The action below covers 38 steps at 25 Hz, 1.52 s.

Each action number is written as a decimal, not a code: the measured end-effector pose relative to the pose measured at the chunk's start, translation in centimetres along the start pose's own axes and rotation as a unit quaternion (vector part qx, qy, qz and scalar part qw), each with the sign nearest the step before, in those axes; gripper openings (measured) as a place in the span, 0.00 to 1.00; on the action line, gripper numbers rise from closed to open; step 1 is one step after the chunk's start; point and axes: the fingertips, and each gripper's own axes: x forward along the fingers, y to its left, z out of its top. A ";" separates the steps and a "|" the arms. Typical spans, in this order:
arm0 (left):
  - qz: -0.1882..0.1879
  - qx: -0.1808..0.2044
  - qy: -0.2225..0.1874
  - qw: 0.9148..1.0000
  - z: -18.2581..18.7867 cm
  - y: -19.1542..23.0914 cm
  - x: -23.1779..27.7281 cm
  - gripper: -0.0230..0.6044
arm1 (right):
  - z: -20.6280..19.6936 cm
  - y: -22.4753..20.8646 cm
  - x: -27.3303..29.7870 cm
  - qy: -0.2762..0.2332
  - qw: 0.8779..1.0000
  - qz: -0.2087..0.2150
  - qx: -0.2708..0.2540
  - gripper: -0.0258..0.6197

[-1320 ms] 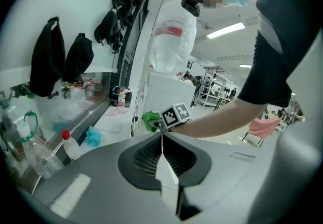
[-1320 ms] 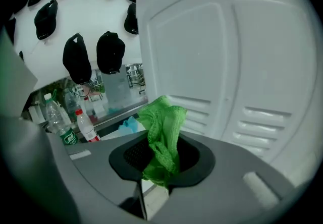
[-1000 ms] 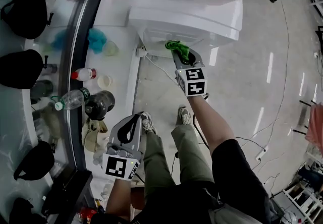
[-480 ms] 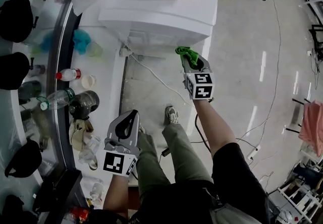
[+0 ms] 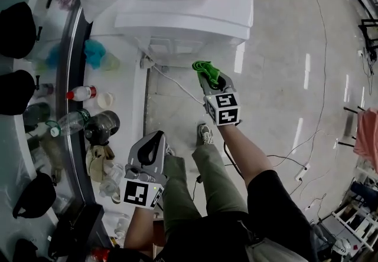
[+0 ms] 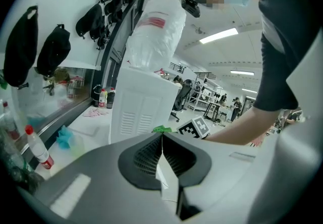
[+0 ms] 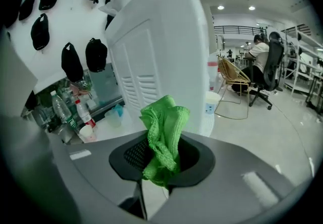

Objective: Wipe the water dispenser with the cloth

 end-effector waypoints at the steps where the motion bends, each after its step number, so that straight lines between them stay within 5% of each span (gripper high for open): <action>1: -0.002 0.001 0.001 1.000 -0.1 0.5 -0.3 0.04 | 0.1 1.5 0.7 -0.002 1.000 0.008 -0.001 0.18; 10: 0.002 0.024 0.032 0.999 -1.4 7.8 -6.1 0.04 | 1.9 14.5 10.7 -0.006 0.998 0.060 -0.035 0.18; 16: 0.023 0.020 0.045 0.999 -2.2 11.8 -9.0 0.04 | 2.0 17.1 16.3 0.022 0.996 0.051 -0.075 0.18; 24: 0.009 0.024 0.057 0.998 -2.7 12.2 -8.3 0.04 | 1.4 13.0 15.6 0.036 0.998 0.018 -0.051 0.18; 38: -0.039 0.051 0.059 0.996 -1.6 3.2 -1.1 0.04 | -3.5 -6.0 4.5 0.059 0.993 -0.095 0.026 0.18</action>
